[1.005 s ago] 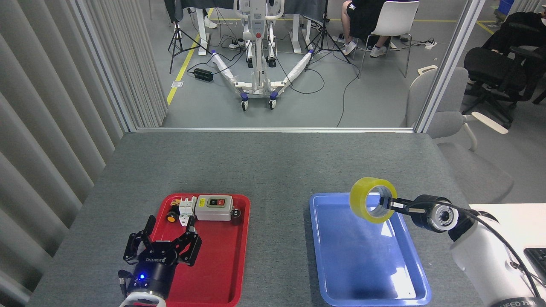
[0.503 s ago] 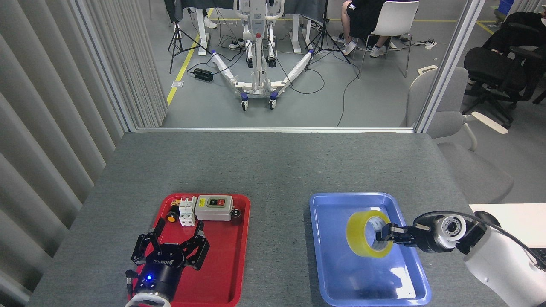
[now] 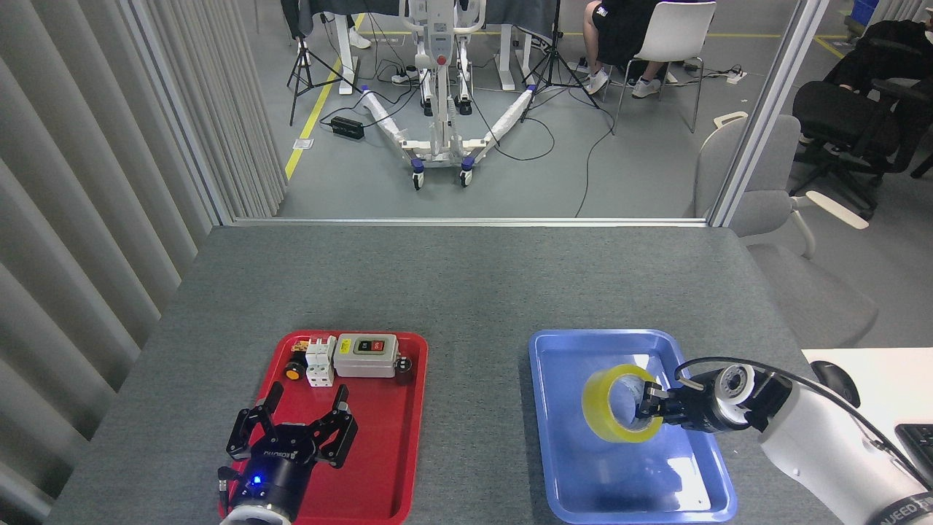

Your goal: Place and move tape with both arms

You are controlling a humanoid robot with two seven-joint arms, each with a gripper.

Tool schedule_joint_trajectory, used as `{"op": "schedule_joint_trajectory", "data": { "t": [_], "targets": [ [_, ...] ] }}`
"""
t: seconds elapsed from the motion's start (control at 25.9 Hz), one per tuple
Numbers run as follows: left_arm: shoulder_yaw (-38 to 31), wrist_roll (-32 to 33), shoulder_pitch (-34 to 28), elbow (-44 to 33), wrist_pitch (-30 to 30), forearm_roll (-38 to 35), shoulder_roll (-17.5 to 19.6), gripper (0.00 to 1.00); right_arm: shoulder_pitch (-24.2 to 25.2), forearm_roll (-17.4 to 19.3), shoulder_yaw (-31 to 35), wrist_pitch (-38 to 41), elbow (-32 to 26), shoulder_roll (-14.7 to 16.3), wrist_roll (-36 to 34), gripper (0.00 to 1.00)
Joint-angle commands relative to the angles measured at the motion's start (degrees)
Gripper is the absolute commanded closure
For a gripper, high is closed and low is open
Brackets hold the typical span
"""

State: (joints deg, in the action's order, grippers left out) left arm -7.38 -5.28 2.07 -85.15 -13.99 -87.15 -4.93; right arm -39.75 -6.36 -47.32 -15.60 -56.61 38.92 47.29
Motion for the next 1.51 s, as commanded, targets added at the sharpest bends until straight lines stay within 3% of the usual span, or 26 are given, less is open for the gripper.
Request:
{"op": "schedule_joint_trajectory", "data": {
  "t": [0.0, 0.35, 0.58, 0.89, 1.16, 1.28, 1.47],
  "targets": [
    [0.00, 0.01, -0.13, 0.25, -0.16, -0.04, 0.36, 0.00, -0.42, -1.02, 0.04, -2.42, 0.89, -1.57, -0.18, 0.85],
    [0.00, -0.34, 0.30, -0.02, -0.25, 0.05, 1.15, 0.00, -0.77, -7.97, 0.65, -8.57, 4.32, -5.70, -0.36, 0.81],
    [0.00, -0.35, 0.57, -0.19, -0.42, 0.05, 1.59, 0.00, -2.35, -8.23, 0.65, -8.66, 6.16, -7.01, -0.44, 0.77],
    [-0.09, -0.35, 1.10, 0.25, -0.34, 0.31, 2.82, 0.00, -2.61, -8.49, 0.65, -8.57, 6.34, -7.19, -0.53, 0.55],
    [-0.09, -0.26, 1.10, 0.34, -0.16, 0.40, 2.99, 0.00, -2.70, -8.93, 0.83, -8.22, 6.25, -7.10, -0.97, 0.51],
    [-0.09, -0.26, 1.10, 0.34, -0.07, 0.58, 2.99, 0.00, -2.70, -11.66, 0.92, -8.04, 6.16, -7.19, -3.26, 0.47],
    [-0.09, -0.35, 1.10, 1.65, 0.10, 0.66, 2.64, 0.00, -1.56, -19.83, 4.87, -4.53, 4.41, -6.84, -10.02, 0.40]
  ]
}}
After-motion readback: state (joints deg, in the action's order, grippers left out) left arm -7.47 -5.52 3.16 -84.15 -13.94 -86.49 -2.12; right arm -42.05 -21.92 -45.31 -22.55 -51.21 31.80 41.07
